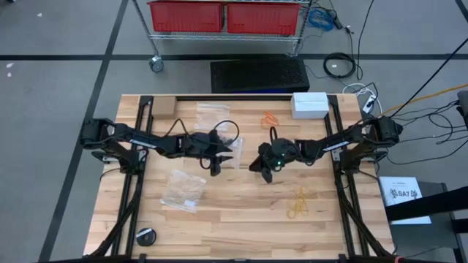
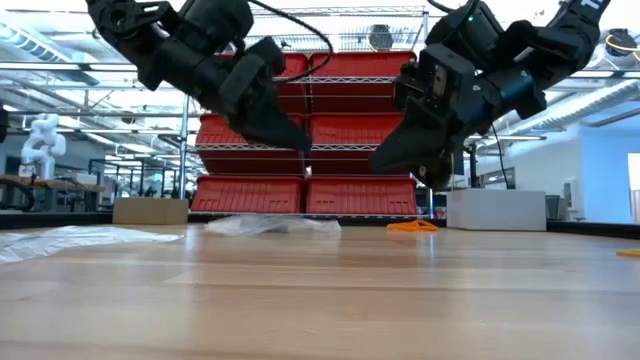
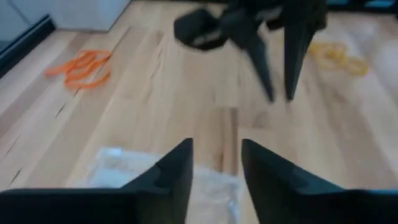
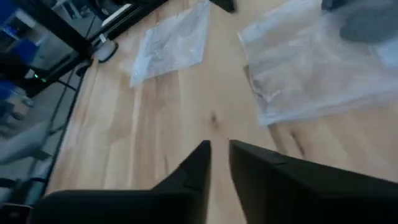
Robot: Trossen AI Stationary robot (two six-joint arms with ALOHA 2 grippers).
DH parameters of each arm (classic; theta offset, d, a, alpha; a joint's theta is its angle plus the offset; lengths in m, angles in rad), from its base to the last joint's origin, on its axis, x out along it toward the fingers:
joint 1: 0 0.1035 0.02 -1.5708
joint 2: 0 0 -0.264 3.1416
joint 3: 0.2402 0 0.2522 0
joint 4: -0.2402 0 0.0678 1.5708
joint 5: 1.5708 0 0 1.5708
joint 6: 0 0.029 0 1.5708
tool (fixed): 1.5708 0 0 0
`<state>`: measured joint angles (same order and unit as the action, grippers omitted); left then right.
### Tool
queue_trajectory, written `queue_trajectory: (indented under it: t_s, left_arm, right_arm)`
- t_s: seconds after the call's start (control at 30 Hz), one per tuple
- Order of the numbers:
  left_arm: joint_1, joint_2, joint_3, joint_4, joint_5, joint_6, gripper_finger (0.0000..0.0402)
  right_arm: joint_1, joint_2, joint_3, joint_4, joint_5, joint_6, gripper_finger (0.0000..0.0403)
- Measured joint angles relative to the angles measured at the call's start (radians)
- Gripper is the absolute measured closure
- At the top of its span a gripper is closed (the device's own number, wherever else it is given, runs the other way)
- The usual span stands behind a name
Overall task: Sort rubber bands
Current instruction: Put the black rubber band into the open transparent zip bag, then close the transparent zip bag that contains the black rubber bands
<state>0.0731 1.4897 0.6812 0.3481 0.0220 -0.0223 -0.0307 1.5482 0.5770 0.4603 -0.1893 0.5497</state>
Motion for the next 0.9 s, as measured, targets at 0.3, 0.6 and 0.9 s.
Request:
queue_trajectory:
  t_s: [0.3,0.6,0.9]
  left_arm:
    - [0.068,-0.038,0.012,0.039,0.053,-0.042,0.0211]
    - [0.249,-0.097,-0.102,0.316,0.362,-0.167,0.0286]
    - [0.360,-0.097,-0.167,0.414,0.486,-0.225,0.0297]
  right_arm:
    - [-0.020,0.029,0.001,-0.017,0.251,0.191,0.0187]
    - [-0.067,0.239,0.172,-0.038,0.324,0.179,0.0162]
    - [-0.094,0.415,0.328,-0.115,0.436,0.247,0.0201]
